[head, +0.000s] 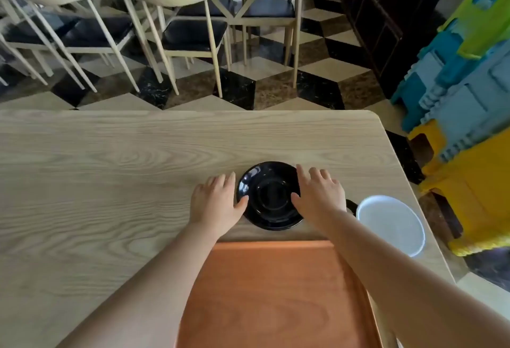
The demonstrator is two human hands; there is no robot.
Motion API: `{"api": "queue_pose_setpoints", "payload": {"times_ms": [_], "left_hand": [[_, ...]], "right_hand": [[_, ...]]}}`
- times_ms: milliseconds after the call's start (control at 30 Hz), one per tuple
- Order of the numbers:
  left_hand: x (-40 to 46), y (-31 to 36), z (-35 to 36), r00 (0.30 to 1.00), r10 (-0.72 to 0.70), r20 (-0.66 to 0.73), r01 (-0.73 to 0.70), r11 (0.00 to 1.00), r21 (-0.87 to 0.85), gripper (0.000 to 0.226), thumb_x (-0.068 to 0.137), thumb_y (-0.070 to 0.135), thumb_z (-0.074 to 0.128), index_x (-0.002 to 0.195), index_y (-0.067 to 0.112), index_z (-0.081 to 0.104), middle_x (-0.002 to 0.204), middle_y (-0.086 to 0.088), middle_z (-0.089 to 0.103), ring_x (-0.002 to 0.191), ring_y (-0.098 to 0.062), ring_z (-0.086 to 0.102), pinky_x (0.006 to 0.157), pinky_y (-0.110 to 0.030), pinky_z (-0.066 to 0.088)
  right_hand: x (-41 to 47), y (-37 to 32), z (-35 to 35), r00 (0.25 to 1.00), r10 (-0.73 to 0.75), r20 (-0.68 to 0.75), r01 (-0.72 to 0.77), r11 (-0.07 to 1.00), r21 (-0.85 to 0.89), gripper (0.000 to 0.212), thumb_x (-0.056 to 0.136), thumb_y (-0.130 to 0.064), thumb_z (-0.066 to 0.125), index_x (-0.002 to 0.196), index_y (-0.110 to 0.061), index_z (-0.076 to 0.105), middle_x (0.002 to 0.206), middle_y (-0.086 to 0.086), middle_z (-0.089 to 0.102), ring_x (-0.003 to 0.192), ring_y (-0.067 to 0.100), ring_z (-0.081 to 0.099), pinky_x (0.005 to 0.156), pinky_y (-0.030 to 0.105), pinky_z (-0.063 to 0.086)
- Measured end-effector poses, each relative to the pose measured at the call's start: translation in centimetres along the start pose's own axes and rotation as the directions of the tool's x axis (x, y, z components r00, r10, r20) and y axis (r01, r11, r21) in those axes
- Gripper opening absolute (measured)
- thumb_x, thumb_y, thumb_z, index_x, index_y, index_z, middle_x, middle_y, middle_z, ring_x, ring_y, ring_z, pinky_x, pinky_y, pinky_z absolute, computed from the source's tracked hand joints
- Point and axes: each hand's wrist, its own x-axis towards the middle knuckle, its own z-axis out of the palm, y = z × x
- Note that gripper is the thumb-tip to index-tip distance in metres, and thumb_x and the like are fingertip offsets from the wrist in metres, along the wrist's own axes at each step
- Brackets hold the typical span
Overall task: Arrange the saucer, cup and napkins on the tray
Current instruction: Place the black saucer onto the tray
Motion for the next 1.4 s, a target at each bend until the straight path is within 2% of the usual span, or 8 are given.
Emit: {"api": "queue_pose_setpoints", "payload": {"times_ms": [233,367,467,700,800,1033,1167,1400], "left_hand": [[0.2,1.5,0.6,0.981,-0.139,0.132,0.175,0.933,-0.314,0.022,0.082,0.015,0.056,0.103,0.01,0.056,0.099,-0.006,0.059,0.096,-0.025,0.056,0.07,-0.035,0.045],[0.1,1.9,0.3,0.912,-0.293,0.288,0.41,0.664,-0.625,0.033,0.08,-0.003,0.052,0.111,0.008,0.056,0.095,-0.002,0.059,0.09,-0.024,0.059,0.082,-0.037,0.05],[-0.9,1.3,-0.5,0.858,-0.33,0.394,0.512,0.476,-0.715,0.044,0.081,-0.009,0.049,0.121,0.009,0.053,0.097,-0.002,0.053,0.082,-0.026,0.06,0.067,-0.037,0.059],[-5.4,-2.4,-4.4,0.799,-0.327,0.505,0.59,0.259,-0.765,0.053,0.083,-0.012,0.046,0.128,0.015,0.053,0.116,-0.008,0.055,0.084,-0.018,0.063,0.053,-0.016,0.055],[-7.6,-4.1,-6.0,0.808,-0.313,0.5,0.583,0.297,-0.756,0.053,0.084,-0.008,0.05,0.129,0.02,0.053,0.116,-0.006,0.056,0.083,-0.015,0.065,0.059,-0.019,0.056],[-12.0,-5.6,-6.2,0.805,-0.304,0.51,0.593,0.378,-0.711,0.054,0.083,-0.008,0.053,0.128,0.023,0.054,0.096,0.003,0.06,0.067,-0.01,0.067,0.058,-0.016,0.053],[-13.8,-5.7,-5.2,0.792,-0.293,0.536,0.609,0.447,-0.655,0.054,0.082,-0.004,0.056,0.126,0.026,0.055,0.099,0.0,0.061,0.065,-0.02,0.068,0.059,-0.02,0.054],[-15.1,-5.7,-4.6,0.784,-0.288,0.549,0.608,0.534,-0.588,0.056,0.08,0.001,0.06,0.128,0.027,0.052,0.098,0.004,0.064,0.061,-0.021,0.07,0.057,-0.024,0.056]], "right_hand": [[0.5,0.4,0.6,0.994,-0.003,0.108,-0.029,0.957,0.288,0.054,0.082,-0.008,0.058,0.13,-0.011,0.032,0.118,0.017,0.05,0.109,0.034,0.047,0.082,0.042,0.046],[0.4,0.3,0.7,0.997,0.023,0.076,-0.048,0.941,0.335,0.043,0.08,-0.001,0.056,0.12,-0.005,0.041,0.111,0.019,0.052,0.098,0.036,0.052,0.071,0.036,0.041],[0.0,0.1,0.8,0.996,0.046,0.07,-0.072,0.904,0.421,0.036,0.075,0.006,0.05,0.11,-0.004,0.053,0.107,0.019,0.057,0.094,0.036,0.054,0.067,0.032,0.038],[-3.5,-2.2,-1.2,0.999,-0.002,0.043,-0.028,0.725,0.688,0.038,0.074,0.001,0.053,0.105,-0.018,0.065,0.094,0.002,0.068,0.082,0.026,0.06,0.073,0.028,0.044],[-5.3,-3.3,-1.7,0.997,-0.042,0.066,-0.025,0.634,0.773,0.044,0.073,0.003,0.053,0.105,-0.024,0.066,0.096,-0.003,0.069,0.083,0.024,0.065,0.078,0.036,0.052],[-9.5,-4.7,0.8,0.993,-0.054,0.105,-0.058,0.553,0.831,0.048,0.069,0.004,0.058,0.101,-0.031,0.066,0.085,-0.026,0.066,0.071,-0.003,0.064,0.068,0.015,0.052],[-11.9,-4.5,2.7,0.989,-0.032,0.147,-0.111,0.497,0.86,0.049,0.07,0.002,0.057,0.104,-0.032,0.066,0.091,-0.019,0.07,0.074,0.004,0.067,0.068,0.037,0.059],[-13.5,-4.5,4.1,0.984,-0.019,0.177,-0.146,0.478,0.866,0.051,0.07,0.002,0.058,0.096,-0.041,0.066,0.087,-0.018,0.071,0.078,0.008,0.066,0.068,0.039,0.058]]}}
